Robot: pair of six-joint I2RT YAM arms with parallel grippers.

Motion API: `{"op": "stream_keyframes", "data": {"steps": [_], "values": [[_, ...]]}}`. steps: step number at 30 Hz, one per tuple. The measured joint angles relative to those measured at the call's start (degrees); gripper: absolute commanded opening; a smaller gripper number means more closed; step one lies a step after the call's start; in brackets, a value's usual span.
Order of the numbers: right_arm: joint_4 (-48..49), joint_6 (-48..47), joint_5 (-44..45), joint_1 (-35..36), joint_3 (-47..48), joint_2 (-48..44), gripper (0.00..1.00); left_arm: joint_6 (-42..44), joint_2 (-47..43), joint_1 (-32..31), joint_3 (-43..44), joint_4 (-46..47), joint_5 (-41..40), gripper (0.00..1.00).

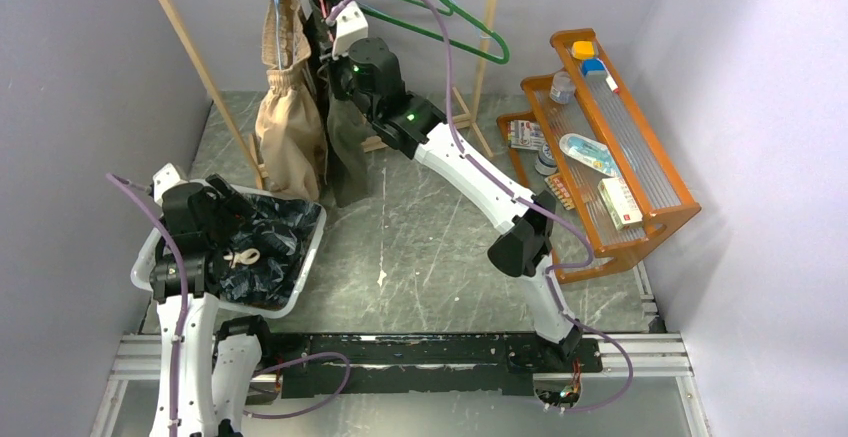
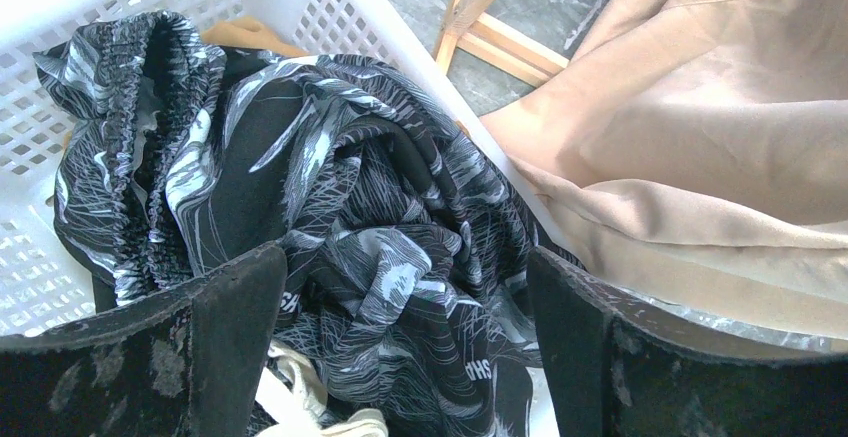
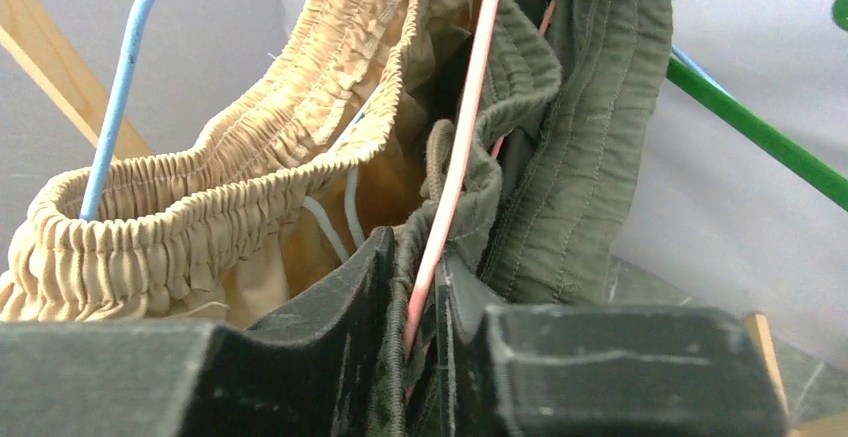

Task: Remove the shorts from the hanger
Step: Pick up the hanger from the clothes rod.

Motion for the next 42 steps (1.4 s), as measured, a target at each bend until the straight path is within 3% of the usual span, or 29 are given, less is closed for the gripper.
{"op": "stream_keyframes", "data": {"steps": [6,16,27,36,42], "values": [[-0.79,-0.13,3.26,0.09,0.52,0.02,0.0,0.07,0.61,0.0,0.0,0.0,0.04,0.93],[0.52,-0.26,6.64,0.28,-1.16,-1.03,0.0,0.17,0.59,0.0,0.0,0.0,0.13,0.92],[8.57,1.81,5.84,0.28,-6.8,-3.58,0.0,0.2,1.01,0.0,0.0,0.0,0.24,0.92],[18.49,4.68,4.39,0.33,-17.73,-6.75,0.0,0.22,1.09,0.0,0.0,0.0,0.24,0.92],[20.02,6.01,3.82,0.33,-19.56,-9.16,0.0,0.22,1.25,0.0,0.0,0.0,0.31,0.92]]}}
